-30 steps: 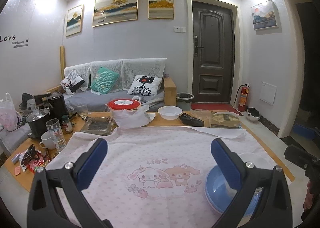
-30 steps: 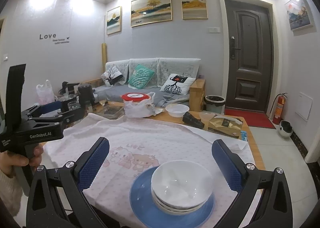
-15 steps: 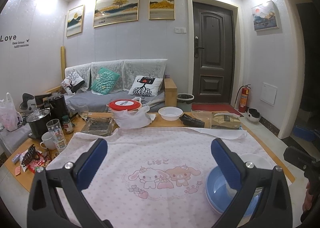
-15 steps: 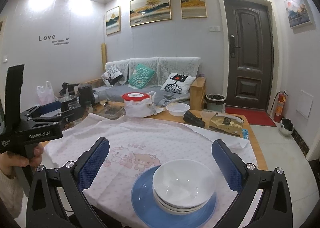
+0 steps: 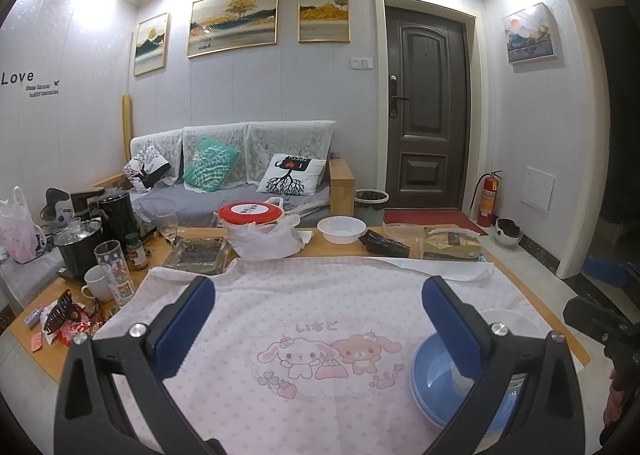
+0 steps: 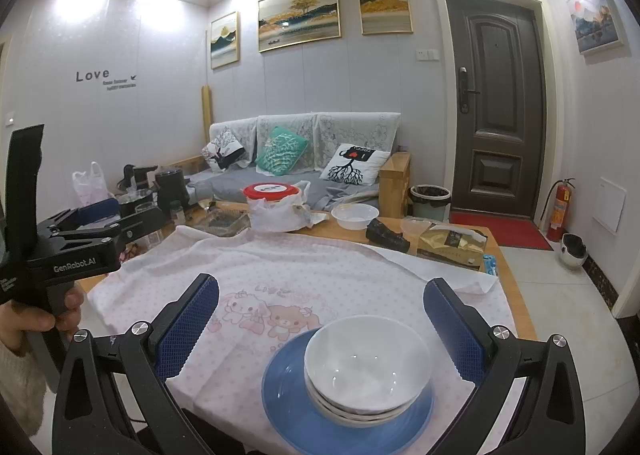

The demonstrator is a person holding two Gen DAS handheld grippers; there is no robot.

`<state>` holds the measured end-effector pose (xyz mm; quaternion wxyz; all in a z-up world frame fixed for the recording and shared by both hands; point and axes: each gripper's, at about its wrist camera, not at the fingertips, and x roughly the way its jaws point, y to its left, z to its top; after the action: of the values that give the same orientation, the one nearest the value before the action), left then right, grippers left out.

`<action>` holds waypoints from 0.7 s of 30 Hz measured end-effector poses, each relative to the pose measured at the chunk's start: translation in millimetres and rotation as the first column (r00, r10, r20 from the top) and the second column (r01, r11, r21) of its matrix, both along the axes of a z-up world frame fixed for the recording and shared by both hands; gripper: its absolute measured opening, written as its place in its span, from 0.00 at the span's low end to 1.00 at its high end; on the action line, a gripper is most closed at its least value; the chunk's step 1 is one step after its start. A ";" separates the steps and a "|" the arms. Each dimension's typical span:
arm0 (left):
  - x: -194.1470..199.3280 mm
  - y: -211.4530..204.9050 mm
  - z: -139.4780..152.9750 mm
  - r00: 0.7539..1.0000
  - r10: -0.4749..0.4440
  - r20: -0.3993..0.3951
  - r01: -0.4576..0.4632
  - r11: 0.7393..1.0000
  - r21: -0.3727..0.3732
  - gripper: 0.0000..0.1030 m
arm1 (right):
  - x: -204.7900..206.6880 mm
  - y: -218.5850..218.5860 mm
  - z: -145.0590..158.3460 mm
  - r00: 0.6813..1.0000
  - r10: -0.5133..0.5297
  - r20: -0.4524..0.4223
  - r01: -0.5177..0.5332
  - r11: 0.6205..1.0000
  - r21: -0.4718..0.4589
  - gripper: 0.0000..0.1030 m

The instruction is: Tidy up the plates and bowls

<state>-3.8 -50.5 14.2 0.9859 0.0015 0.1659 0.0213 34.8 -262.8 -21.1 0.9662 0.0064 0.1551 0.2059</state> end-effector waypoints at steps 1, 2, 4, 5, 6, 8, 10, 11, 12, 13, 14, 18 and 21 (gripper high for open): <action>-0.1 0.0 -0.1 1.000 0.001 0.000 -0.001 1.000 0.000 1.00 | -0.6 0.9 -0.9 1.000 0.000 0.000 0.000 1.000 0.001 0.99; 0.0 -0.1 0.0 1.000 0.001 0.000 -0.001 1.000 0.001 1.00 | 0.0 0.0 0.0 1.000 0.000 0.000 0.000 1.000 -0.003 0.99; -0.2 0.2 -0.1 1.000 0.000 0.000 0.000 1.000 -0.001 1.00 | 0.0 0.1 0.3 1.000 -0.001 0.000 0.001 1.000 -0.003 0.99; -0.1 0.1 0.0 1.000 0.001 0.000 -0.001 1.000 -0.002 1.00 | 0.0 0.1 0.3 1.000 -0.001 0.000 0.001 1.000 -0.002 0.99; -0.1 0.1 -0.1 1.000 0.000 0.000 0.000 1.000 -0.002 1.00 | -0.3 0.5 -0.2 1.000 -0.001 -0.001 0.001 1.000 -0.002 0.99; -0.2 -0.6 0.4 1.000 0.001 0.001 -0.001 1.000 -0.002 1.00 | 0.0 0.3 0.4 1.000 -0.001 -0.001 0.001 1.000 -0.002 0.99; -0.2 -0.4 0.3 1.000 0.000 0.002 0.000 1.000 -0.002 1.00 | 0.1 0.3 0.5 1.000 -0.001 -0.001 0.001 1.000 -0.001 0.99; 0.2 -1.2 0.7 1.000 -0.001 0.003 0.001 1.000 -0.002 1.00 | 0.2 0.2 0.6 1.000 -0.001 -0.001 0.001 1.000 -0.001 0.99; -0.7 -1.9 1.4 1.000 -0.001 0.003 0.001 1.000 -0.003 1.00 | 0.2 0.2 0.7 1.000 -0.001 -0.001 0.001 1.000 -0.001 0.99; -0.8 -1.9 1.4 1.000 -0.002 0.003 0.002 1.000 -0.003 1.00 | 0.2 0.2 0.7 1.000 -0.001 -0.001 0.001 1.000 -0.002 0.99; -0.8 -2.0 1.5 1.000 -0.001 0.003 0.001 1.000 -0.003 1.00 | 0.1 0.4 0.6 1.000 -0.001 -0.001 0.001 1.000 -0.002 0.99; -0.9 -1.8 1.3 1.000 -0.001 0.004 0.001 1.000 -0.003 1.00 | 0.3 0.2 1.1 1.000 -0.001 -0.002 0.001 1.000 -0.002 0.99; -0.8 -1.6 1.3 1.000 -0.001 0.003 0.001 1.000 -0.004 1.00 | 0.2 1.3 -1.3 1.000 -0.004 -0.004 0.004 1.000 -0.003 0.99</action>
<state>-4.6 -52.1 15.5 0.9862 -0.0002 0.1643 0.0204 35.0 -261.6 -22.4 0.9663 0.0058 0.1573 0.2039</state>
